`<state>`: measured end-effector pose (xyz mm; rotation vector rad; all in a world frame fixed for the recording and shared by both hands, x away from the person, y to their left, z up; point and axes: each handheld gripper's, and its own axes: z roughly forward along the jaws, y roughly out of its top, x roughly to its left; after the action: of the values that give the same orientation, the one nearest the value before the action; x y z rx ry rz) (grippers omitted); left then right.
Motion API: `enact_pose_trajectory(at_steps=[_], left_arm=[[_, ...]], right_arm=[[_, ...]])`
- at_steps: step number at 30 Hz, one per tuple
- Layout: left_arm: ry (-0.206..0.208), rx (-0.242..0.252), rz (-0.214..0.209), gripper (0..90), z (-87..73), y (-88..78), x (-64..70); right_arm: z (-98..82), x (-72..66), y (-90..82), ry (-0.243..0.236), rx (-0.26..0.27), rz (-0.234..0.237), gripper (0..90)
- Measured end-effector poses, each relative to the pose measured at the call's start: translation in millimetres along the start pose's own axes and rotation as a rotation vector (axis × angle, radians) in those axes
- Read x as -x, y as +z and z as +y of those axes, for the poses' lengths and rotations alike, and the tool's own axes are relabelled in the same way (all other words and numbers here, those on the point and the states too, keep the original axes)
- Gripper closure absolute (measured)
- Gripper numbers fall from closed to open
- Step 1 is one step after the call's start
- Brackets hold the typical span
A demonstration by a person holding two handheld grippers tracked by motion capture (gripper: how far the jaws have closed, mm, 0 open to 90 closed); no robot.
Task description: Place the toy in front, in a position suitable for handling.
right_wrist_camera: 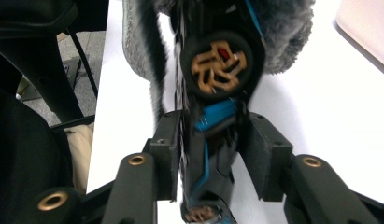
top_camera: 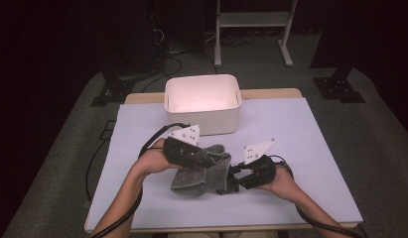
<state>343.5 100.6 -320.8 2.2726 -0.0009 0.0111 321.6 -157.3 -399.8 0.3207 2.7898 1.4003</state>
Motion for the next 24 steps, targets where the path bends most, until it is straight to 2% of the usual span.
enact_pose_trajectory(at_steps=[5,8,13,16,19,21,24], left_arm=[[0.007,-0.011,-0.009,76.8,2.9,1.3,0.3],[0.009,-0.007,-0.019,76.8,5.4,4.0,0.3],[0.013,-0.006,-0.021,76.9,8.5,6.6,0.1],[0.011,-0.003,-0.032,76.8,9.8,8.2,-0.7],[0.015,0.005,-0.043,76.8,11.8,11.3,-0.4],[0.019,0.005,-0.042,76.8,13.2,12.6,0.0],[0.008,-0.007,-0.042,76.7,13.8,11.6,-1.1]], right_arm=[[-0.5,-0.9,-0.8,-0.021,0.002,-0.007,58.7],[4.7,-1.4,-1.2,-0.010,0.029,-0.001,57.5],[6.1,-3.2,-3.8,-0.043,0.046,-0.020,58.4],[5.1,-3.3,-4.8,-0.028,0.049,-0.016,57.5],[5.5,-1.0,-2.6,0.019,0.041,-0.012,50.3],[4.6,-1.5,0.2,-0.002,0.031,-0.004,53.1],[5.0,-6.2,1.4,-0.046,0.027,-0.027,55.5]])
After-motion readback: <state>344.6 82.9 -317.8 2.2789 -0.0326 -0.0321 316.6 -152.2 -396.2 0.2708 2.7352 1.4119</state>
